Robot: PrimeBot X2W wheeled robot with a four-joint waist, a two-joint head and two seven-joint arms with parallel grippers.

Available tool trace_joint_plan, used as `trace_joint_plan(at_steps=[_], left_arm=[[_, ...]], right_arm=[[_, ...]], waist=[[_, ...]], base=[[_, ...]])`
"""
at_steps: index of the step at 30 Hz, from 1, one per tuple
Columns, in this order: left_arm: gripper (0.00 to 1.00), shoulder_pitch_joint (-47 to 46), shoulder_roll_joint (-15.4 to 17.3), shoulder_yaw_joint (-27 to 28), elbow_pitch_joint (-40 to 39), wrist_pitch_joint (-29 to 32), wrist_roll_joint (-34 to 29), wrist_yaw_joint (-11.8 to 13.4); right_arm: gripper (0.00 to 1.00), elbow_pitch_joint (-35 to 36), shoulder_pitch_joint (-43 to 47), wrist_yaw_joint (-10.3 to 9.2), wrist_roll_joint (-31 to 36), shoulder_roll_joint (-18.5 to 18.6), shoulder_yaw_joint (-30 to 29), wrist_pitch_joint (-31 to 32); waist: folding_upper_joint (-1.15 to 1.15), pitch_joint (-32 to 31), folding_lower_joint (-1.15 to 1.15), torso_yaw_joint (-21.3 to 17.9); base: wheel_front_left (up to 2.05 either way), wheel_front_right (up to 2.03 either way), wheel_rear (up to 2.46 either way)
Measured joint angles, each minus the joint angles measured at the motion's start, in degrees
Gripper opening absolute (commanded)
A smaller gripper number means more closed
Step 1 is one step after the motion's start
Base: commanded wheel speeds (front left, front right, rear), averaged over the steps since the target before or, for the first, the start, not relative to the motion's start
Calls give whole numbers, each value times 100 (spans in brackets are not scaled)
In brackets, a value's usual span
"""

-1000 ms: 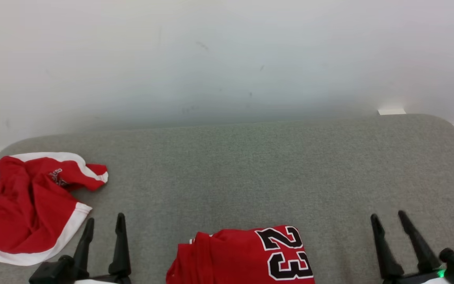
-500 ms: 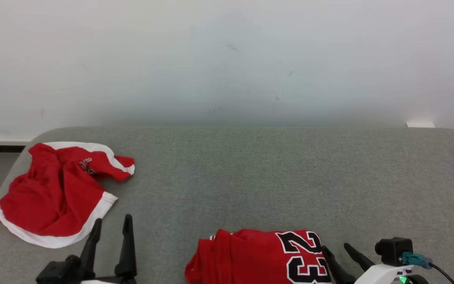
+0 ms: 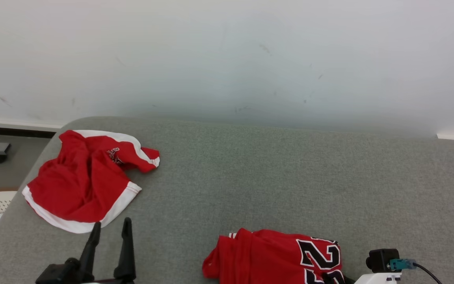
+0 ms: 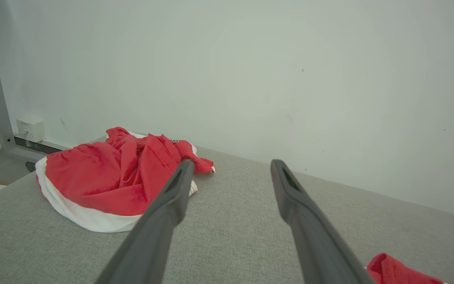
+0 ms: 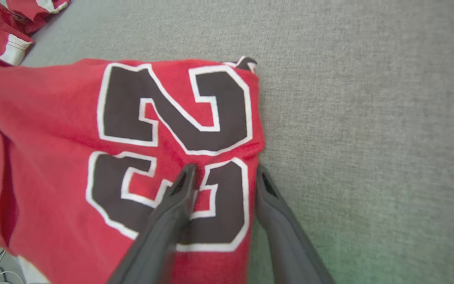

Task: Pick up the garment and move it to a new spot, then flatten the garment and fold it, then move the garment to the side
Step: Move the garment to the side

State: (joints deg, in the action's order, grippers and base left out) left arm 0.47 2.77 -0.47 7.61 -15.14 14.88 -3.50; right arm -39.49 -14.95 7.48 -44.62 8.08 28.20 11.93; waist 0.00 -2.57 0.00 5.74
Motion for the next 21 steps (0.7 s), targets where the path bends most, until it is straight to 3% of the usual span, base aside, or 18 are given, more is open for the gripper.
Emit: trace_joint_plan(at_steps=[1,11,21], left_arm=[[100,1,0,4,0,1,0,0],[100,-76,1,-216,-54,0,-27,-8],[100,-364,2,-704,-43,0,-75,36]], right_arm=[[0,-8,-13,0,-32,-2,3,-64],[0,138,-566,4,42,285,62,-771],[0,-27,-1096,4,15,644,-304,-1212]], waist=[[0,1,0,1],[0,42,0,-297],[0,136,0,-1106]], base=[[0,0,0],[0,0,0],[0,0,0]])
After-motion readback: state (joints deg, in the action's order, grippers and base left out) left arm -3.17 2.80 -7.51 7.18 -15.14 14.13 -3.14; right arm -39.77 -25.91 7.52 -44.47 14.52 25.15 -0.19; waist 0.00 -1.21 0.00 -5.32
